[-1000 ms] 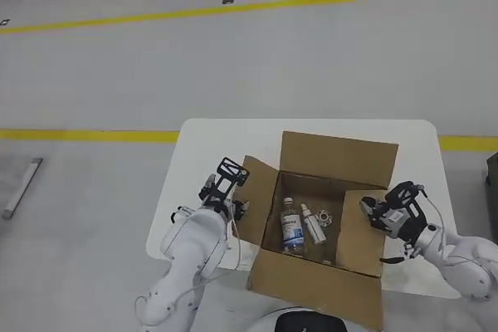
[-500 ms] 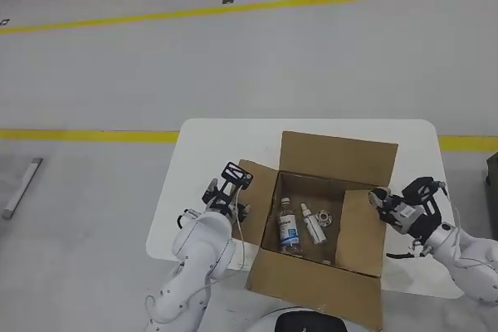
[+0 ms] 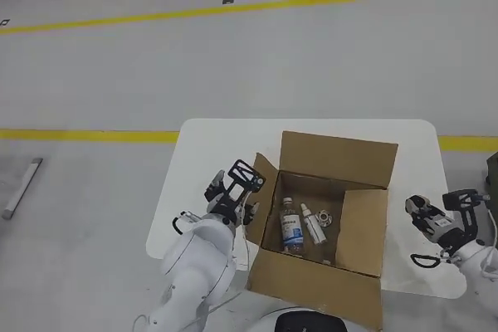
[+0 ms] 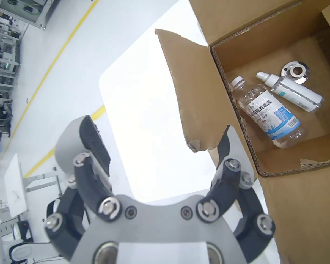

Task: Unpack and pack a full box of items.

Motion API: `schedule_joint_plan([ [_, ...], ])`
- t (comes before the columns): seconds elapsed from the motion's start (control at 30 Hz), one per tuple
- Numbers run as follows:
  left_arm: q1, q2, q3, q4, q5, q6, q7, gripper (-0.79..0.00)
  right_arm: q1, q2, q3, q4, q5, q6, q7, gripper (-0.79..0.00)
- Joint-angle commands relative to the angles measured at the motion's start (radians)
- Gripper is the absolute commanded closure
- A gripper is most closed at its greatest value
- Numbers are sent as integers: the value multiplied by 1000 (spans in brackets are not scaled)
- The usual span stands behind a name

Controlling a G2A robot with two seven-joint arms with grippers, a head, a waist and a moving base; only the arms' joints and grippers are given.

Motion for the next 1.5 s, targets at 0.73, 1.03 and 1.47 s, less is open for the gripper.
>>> schedule_joint_plan([
  [0.73, -115, -40, 176, 122, -431, -160, 267, -785, 162, -27, -192, 126, -121, -56, 3, 0],
  [1.03, -211, -55, 218, 427, -859, -337, 278, -785, 64, -16, -79, 65, -118, -69, -11, 0],
  [1.47, -211, -55, 218, 427, -859, -337, 278, -785, -21, -16, -38, -23, -214, -25, -16, 0],
])
